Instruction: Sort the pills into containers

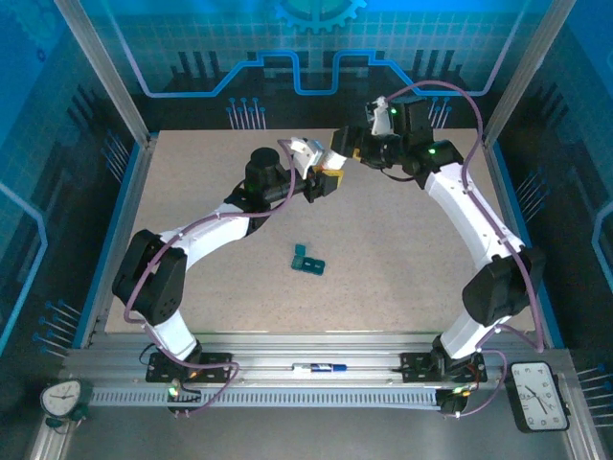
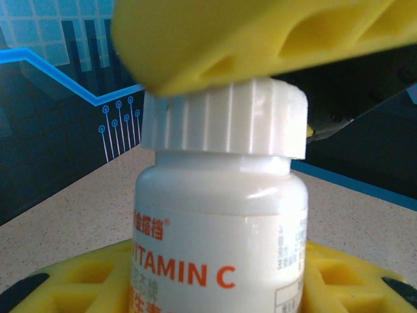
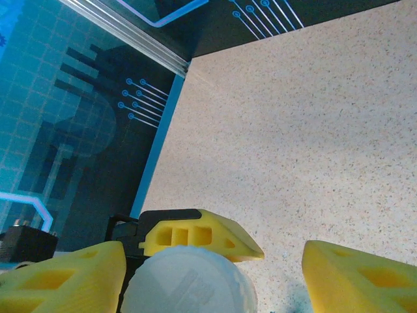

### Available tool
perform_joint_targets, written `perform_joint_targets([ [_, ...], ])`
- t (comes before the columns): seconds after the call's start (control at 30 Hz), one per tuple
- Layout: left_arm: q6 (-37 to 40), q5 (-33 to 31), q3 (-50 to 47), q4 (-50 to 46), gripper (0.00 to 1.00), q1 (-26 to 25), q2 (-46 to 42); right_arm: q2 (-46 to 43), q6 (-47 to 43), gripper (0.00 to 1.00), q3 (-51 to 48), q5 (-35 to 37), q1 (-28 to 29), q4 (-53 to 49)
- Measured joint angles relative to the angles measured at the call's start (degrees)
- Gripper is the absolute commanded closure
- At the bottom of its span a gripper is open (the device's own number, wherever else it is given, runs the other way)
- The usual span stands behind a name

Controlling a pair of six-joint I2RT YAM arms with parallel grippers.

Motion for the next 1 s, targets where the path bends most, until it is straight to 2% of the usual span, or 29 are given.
perform_joint_targets([
  [0.2, 0.2, -0.2, 0.0, -0.5, 1.00, -0.2, 0.4, 0.7, -0.4, 0.56, 0.1, -0.5, 0.8, 0.3],
  [0.4, 0.1, -0.2, 0.0, -0.3, 1.00, -0.2, 0.5, 0.4, -3.0, 0.59, -1.1, -1.2, 0.8, 2.6],
  [0.6, -1.5, 1.2, -1.6, 1.7, 1.00, 0.0, 0.5, -1.7, -11.0, 0.55, -9.0, -10.2, -1.4, 12.8],
  [0.7, -3.3, 3.1, -2.7, 3.1, 1.00, 0.1, 0.5, -2.7, -13.8, 0.49, -12.6, -14.0, -2.3, 16.9],
  [0.87, -5.0, 3.5, -3.1, 4.8, 1.00, 1.1, 0.4, -3.7, -13.7, 0.29, -16.9, -16.8, -3.2, 21.2],
  [1.0, -5.3, 3.5, -3.1, 4.8, 1.00, 1.5, 0.2, -4.3, -11.7, 0.21, -17.6, -17.1, -4.2, 23.5],
])
